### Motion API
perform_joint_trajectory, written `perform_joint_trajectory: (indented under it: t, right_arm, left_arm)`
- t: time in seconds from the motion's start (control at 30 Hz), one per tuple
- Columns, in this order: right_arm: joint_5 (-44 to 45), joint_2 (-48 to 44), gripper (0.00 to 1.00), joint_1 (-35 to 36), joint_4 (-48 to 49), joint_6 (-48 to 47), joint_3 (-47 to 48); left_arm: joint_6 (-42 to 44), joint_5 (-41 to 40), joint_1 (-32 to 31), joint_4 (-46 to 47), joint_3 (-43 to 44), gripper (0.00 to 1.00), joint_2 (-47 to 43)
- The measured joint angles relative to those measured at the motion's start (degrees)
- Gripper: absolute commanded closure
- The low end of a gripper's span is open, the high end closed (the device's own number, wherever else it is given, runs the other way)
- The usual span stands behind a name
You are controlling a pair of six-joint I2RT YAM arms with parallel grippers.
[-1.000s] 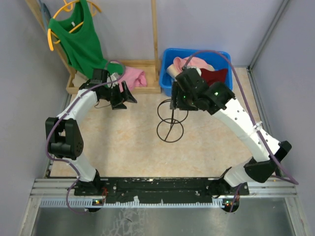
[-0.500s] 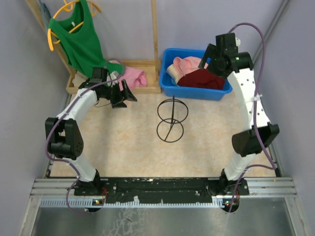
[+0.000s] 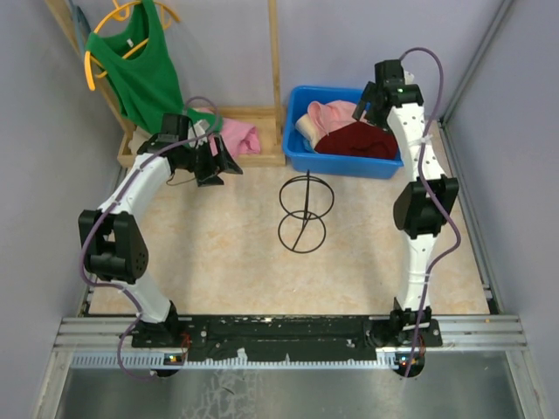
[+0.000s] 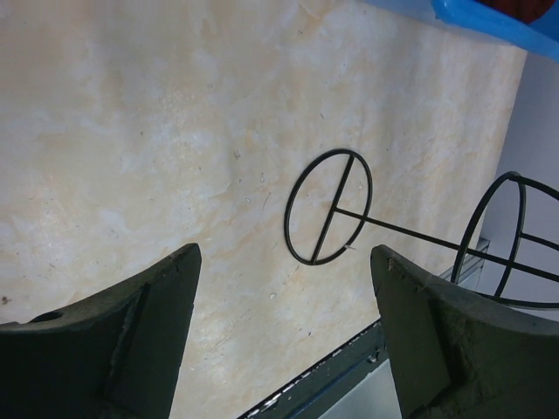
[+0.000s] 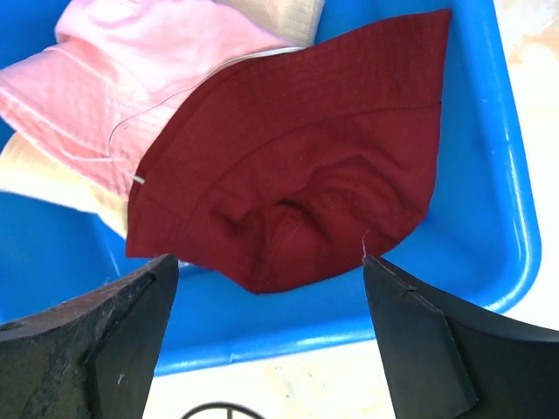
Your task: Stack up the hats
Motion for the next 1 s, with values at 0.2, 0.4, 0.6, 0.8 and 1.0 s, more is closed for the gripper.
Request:
perform_joint_trajectory:
  t: [0.2, 0.4, 0.6, 0.8, 1.0]
  right_arm:
    - [0.11, 6.1, 0.1, -0.98, -0.74, -0.7, 3.19]
    - [-0.87, 10.86, 0.1, -1.62, -1.18, -2.19, 3.15]
    - [-3.48, 14.62, 0.09, -1.68, -0.76, -2.67, 3.15]
    - [-5.44, 16.76, 0.1, -1.73, -0.07, -3.1, 2.56]
    - [-6.05, 17.51, 0.4, -1.9, 1.14, -3.28, 2.27]
  left_arm:
    - [0.0, -0.92, 0.0, -0.9, 2.93, 0.16, 1.73]
    - [-0.07, -1.86, 0.0, -1.88, 3.65, 0.16, 3.98]
    - [-0.31, -3.04, 0.0, -2.93, 4.5, 0.16, 4.98]
    - [-0.5, -3.82, 0.0, -3.48, 5.79, 0.16, 4.98]
    - [-0.5, -4.61, 0.0, -4.46, 5.88, 0.16, 4.98]
